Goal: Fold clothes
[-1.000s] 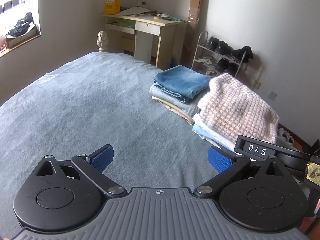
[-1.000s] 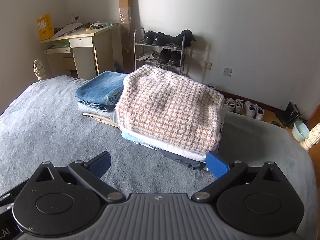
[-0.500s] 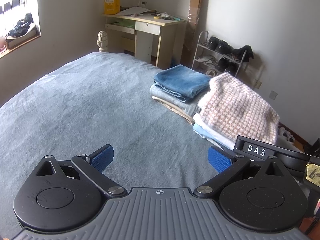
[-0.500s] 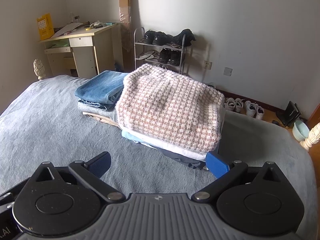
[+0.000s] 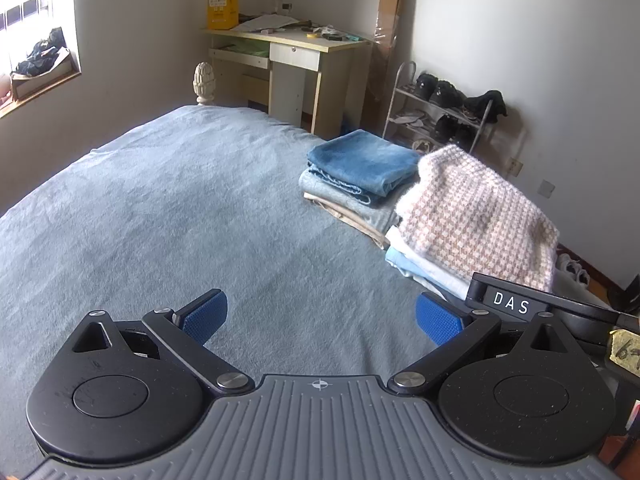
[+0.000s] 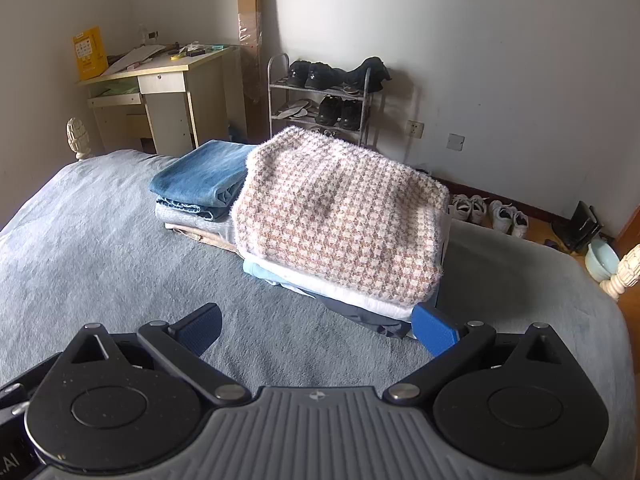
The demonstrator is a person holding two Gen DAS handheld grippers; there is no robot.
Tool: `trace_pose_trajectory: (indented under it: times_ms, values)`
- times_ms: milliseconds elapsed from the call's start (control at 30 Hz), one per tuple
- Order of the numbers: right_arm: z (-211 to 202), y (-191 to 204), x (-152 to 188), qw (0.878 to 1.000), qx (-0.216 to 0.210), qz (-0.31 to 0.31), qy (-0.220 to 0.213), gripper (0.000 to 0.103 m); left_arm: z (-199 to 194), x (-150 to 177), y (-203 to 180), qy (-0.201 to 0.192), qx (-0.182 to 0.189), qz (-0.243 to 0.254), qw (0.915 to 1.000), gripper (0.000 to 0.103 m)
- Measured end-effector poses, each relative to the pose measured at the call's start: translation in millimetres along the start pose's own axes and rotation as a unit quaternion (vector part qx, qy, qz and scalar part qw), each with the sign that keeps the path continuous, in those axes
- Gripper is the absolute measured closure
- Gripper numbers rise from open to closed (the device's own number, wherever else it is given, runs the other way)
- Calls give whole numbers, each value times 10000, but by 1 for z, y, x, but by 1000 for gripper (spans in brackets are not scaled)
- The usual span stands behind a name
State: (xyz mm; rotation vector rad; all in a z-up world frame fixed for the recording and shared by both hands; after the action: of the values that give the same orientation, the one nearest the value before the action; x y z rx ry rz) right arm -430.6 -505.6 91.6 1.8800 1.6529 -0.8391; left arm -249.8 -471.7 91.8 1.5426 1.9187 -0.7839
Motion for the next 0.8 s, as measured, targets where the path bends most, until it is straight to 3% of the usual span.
trace_pose_trajectory:
  times_ms: [800]
  values:
    - [1, 0, 1, 10000, 9, 28, 11, 0, 0, 0, -1, 12, 12, 12, 10000, 1]
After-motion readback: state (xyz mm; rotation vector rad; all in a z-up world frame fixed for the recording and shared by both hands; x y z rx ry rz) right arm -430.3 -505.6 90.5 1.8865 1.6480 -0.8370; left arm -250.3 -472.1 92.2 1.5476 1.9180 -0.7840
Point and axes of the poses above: each gripper's, at about its wrist camera, not at the fingertips, and z roughly the way its jaws point, y to its left, x to its underside, the point moved 2 cm from there along z, roughly the way its jaws point, and after that the axes turned 3 degrees about -y, right-handed, at the moved point
